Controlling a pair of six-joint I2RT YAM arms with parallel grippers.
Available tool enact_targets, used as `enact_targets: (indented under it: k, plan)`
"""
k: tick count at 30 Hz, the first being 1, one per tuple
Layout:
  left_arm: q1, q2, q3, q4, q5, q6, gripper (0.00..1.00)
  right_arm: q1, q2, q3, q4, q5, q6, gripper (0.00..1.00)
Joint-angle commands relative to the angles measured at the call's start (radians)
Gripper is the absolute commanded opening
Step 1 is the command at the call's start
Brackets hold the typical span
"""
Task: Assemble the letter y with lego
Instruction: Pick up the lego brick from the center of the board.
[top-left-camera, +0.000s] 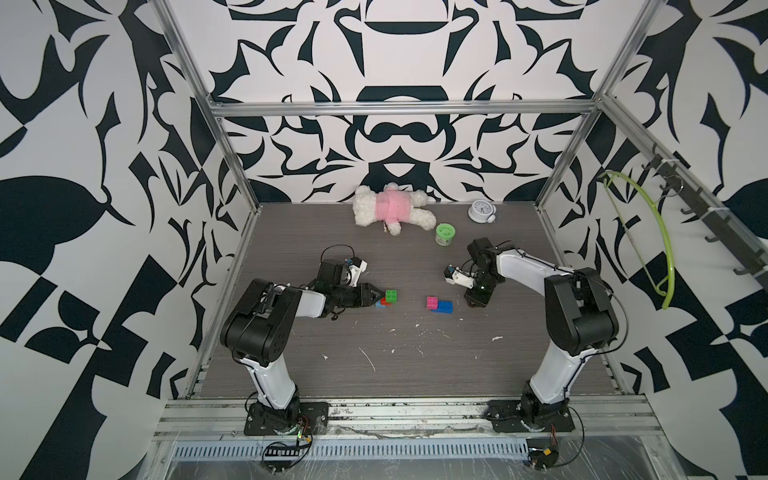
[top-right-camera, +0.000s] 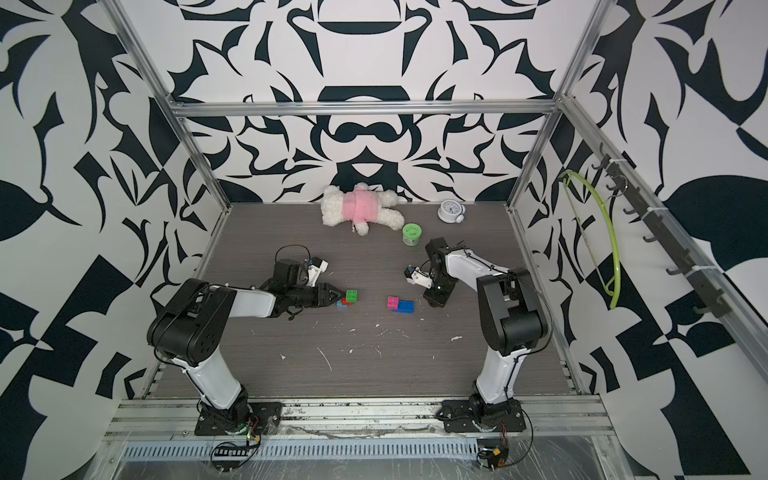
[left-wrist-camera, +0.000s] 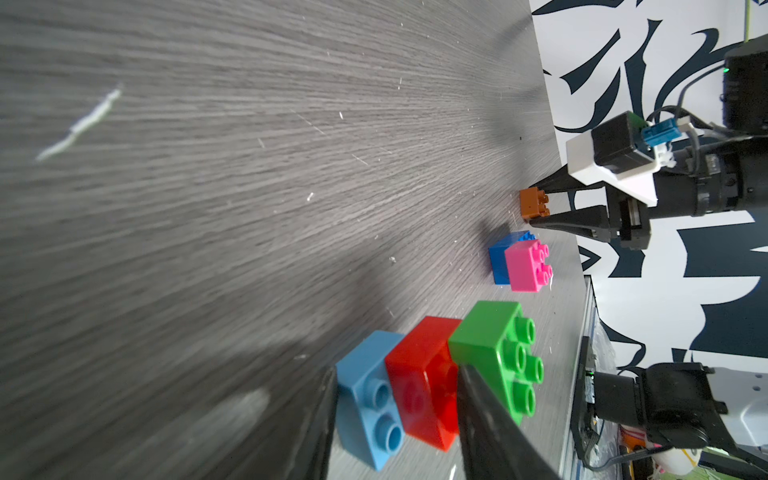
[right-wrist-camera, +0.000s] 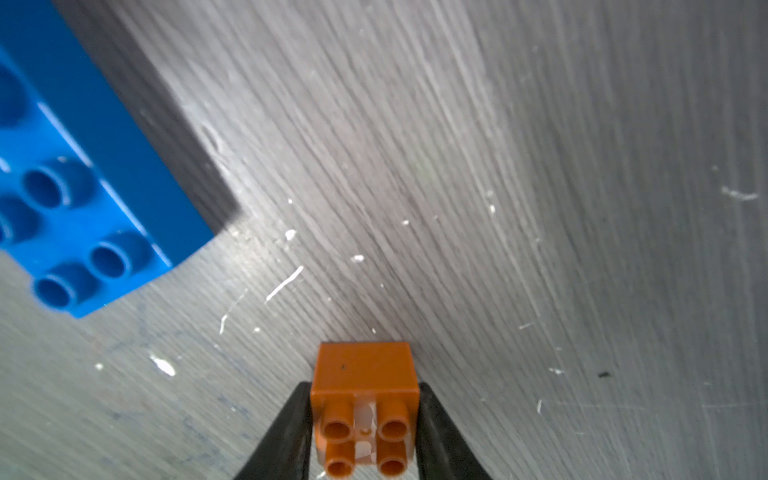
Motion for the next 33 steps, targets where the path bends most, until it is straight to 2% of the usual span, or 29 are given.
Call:
enact_targets:
  k: [1,17,25,33]
  plan:
    - [0.004,0.057,-0.028,-0.165,-0.097,0.031,0.49,-0.004,-0.054,0.014,-0.007,-0.021,0.008,0.43]
    - [0.004,0.056,-0.028,-0.167,-0.095,0.031,0.49,-0.005,-0.027,0.016,-0.009,-0.02,0.008,0.38]
    - [0.004,0.057,-0.027,-0.168,-0.096,0.03,0.49,-0.005,-0.013,0.023,-0.021,-0.02,0.004,0.31]
    - [0.004,0.057,-0.026,-0.168,-0.096,0.031,0.49,-0.003,-0.08,0.027,-0.045,-0.046,-0.029,0.24]
